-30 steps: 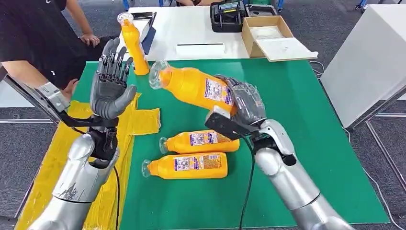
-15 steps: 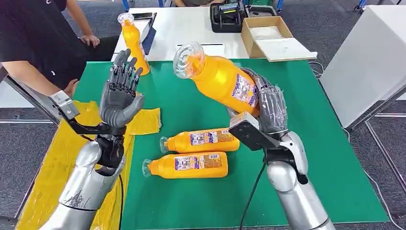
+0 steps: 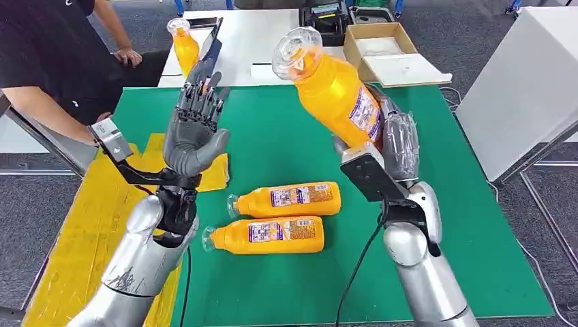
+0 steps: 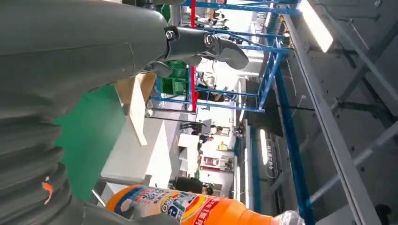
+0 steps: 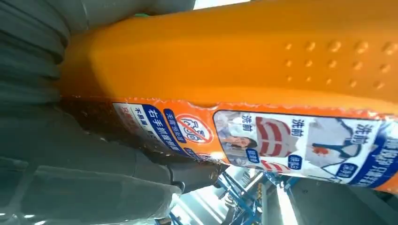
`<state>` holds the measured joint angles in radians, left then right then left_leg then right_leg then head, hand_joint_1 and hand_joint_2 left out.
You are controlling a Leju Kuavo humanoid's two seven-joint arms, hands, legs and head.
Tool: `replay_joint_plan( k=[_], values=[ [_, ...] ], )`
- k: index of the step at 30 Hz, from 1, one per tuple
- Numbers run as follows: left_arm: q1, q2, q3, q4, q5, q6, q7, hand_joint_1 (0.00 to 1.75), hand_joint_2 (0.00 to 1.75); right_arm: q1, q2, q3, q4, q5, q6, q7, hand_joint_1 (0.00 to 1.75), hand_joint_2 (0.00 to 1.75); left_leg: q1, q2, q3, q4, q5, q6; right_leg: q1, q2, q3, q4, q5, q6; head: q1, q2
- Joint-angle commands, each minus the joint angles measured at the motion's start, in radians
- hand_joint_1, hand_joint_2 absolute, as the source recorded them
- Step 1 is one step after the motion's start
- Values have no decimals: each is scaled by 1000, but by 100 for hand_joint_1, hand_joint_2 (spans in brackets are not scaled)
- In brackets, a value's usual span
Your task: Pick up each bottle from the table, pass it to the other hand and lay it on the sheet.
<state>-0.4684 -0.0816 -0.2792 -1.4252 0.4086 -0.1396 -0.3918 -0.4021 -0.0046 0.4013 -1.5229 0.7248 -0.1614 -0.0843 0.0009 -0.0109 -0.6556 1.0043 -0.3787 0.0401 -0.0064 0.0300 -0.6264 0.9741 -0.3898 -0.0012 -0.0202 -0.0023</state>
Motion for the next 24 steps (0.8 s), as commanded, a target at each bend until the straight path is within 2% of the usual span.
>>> replay_joint_plan(
  k=[1,9,16,24],
  values=[
    [-48,-31,-61,25,6,4,28,0,175,-123,46,-42,168,-18,14,-1,175,175,0,0,3,2,-2,-2,0,-3,3,2,-2,0,0,0],
    [-66,-43,-63,37,13,44,38,0,175,-334,158,-26,443,-60,46,-24,175,175,0,4,2,1,-1,-3,0,1,1,2,0,0,0,0],
    [-61,-54,-64,50,12,44,37,0,175,-353,194,-2,476,-43,30,-4,175,175,0,2,4,2,-1,-2,0,-1,4,2,-2,-1,0,0],
    [-101,-106,-62,109,-9,35,33,0,175,-286,248,24,426,10,48,16,175,175,0,0,3,2,-1,-2,1,-4,4,1,-2,0,0,0]
  ],
)
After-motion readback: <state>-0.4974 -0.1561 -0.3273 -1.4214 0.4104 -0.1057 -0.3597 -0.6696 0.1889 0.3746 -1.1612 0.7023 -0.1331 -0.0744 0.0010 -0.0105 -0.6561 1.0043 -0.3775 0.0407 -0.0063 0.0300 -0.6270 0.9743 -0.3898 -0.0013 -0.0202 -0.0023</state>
